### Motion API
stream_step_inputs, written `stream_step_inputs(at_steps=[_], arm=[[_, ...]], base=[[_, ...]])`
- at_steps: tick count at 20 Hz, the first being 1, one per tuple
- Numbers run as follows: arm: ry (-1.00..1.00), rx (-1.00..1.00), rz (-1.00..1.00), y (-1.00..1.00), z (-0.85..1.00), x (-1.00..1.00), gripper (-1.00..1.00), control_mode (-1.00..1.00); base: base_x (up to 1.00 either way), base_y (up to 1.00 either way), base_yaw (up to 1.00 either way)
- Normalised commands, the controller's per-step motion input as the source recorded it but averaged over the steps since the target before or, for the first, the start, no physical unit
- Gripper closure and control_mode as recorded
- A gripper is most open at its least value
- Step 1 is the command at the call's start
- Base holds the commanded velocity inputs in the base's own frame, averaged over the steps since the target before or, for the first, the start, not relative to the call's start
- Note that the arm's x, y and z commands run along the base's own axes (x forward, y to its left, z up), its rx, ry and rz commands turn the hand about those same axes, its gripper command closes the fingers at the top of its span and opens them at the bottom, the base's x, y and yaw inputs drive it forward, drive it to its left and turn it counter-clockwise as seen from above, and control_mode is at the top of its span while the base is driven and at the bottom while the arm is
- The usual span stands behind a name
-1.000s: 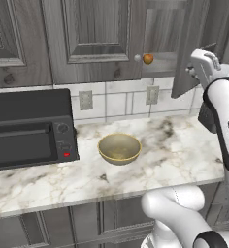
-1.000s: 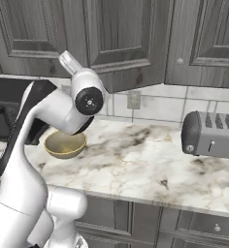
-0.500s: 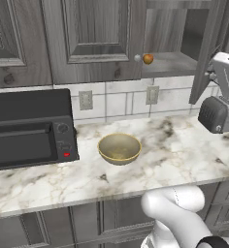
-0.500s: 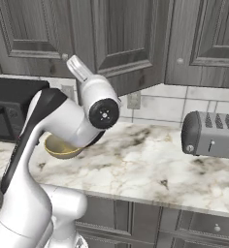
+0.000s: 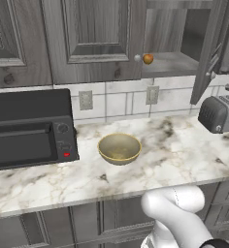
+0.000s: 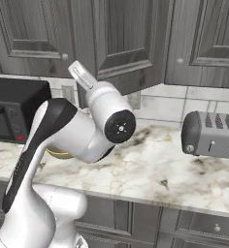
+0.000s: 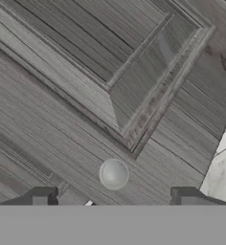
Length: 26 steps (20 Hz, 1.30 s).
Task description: Open the cabinet. Pick the apple and mango from the cabinet and place them into the bowl. Then close the cabinet.
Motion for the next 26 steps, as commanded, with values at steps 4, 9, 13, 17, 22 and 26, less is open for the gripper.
stream_step_inputs(at_steps=[4,9,13,17,22,26], arm=[[0.09,0.0,0.04,0.04,0.29,-0.56,-1.0,-1.0],[0.27,-0.04,0.0,0.39,0.23,-0.27,-1.0,-1.0],[0.12,-0.08,-0.04,0.78,0.0,0.0,-1.0,-1.0],[0.01,-0.04,-0.07,0.71,0.0,0.01,-1.0,-1.0],[0.0,-0.05,-0.14,0.49,0.0,0.21,-1.0,-1.0],[0.0,-0.09,-0.19,0.28,0.0,0.18,-1.0,-1.0]], base=[[0.0,0.0,0.0],[0.0,0.0,0.0],[0.0,0.0,0.0],[0.0,0.0,0.0],[0.0,0.0,0.0],[0.0,0.0,0.0]])
